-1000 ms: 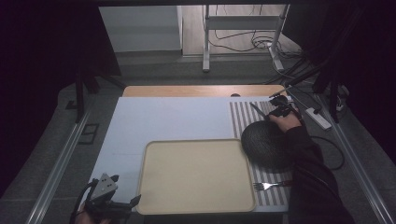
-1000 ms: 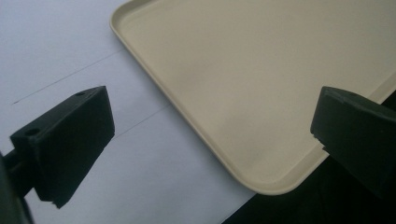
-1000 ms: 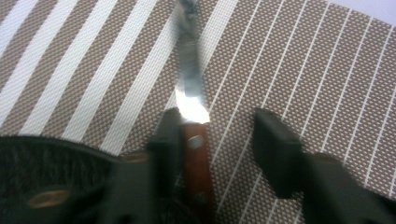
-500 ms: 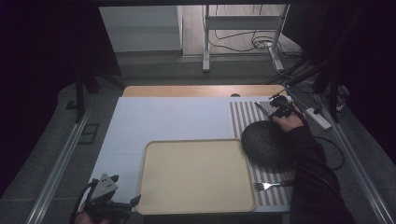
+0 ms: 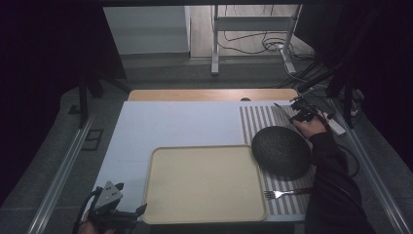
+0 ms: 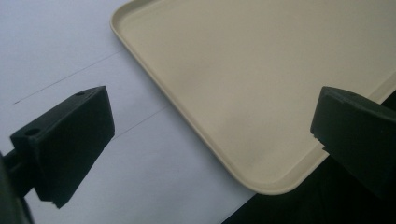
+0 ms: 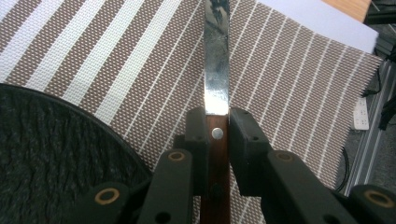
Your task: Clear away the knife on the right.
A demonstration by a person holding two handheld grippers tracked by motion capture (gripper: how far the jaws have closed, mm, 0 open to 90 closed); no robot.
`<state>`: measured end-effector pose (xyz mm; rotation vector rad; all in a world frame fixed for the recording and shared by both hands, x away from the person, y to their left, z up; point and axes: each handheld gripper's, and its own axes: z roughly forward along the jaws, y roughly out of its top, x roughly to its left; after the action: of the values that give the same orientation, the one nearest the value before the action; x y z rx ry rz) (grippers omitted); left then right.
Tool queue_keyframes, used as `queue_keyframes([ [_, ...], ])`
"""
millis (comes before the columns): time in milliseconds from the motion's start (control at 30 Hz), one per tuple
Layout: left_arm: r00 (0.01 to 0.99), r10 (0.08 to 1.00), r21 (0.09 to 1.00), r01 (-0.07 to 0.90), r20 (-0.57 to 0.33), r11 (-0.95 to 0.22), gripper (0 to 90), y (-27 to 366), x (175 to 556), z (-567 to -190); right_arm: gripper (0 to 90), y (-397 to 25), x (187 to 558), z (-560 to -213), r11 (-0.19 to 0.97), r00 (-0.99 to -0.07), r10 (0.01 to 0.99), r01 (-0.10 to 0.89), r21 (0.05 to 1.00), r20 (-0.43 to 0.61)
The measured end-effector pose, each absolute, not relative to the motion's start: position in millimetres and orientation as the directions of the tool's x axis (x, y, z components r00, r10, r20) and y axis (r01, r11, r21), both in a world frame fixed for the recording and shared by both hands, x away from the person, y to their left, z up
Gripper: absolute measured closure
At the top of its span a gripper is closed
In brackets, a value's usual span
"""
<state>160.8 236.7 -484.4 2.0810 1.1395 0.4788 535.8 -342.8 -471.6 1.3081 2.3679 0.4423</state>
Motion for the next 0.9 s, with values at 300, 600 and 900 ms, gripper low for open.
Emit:
queue_keyframes([
  [300,0.543,0.839,0.730,0.578,-0.012,-0.364,0.0,236.3,160.9,-484.2,78.5,-355.5,522.0,-459.3,0.460,-0.453,0.880,0.744,0.484,-0.140],
  [600,0.542,0.840,0.734,0.577,-0.017,-0.358,0.0,236.9,161.2,-484.2,78.5,-350.0,507.2,-454.0,0.448,-0.466,0.879,0.734,0.511,-0.101],
  [900,0.542,0.840,0.737,0.576,-0.020,-0.354,0.0,237.7,161.1,-484.1,78.4,-329.3,491.6,-453.2,0.461,-0.501,0.862,0.717,0.523,-0.073],
])
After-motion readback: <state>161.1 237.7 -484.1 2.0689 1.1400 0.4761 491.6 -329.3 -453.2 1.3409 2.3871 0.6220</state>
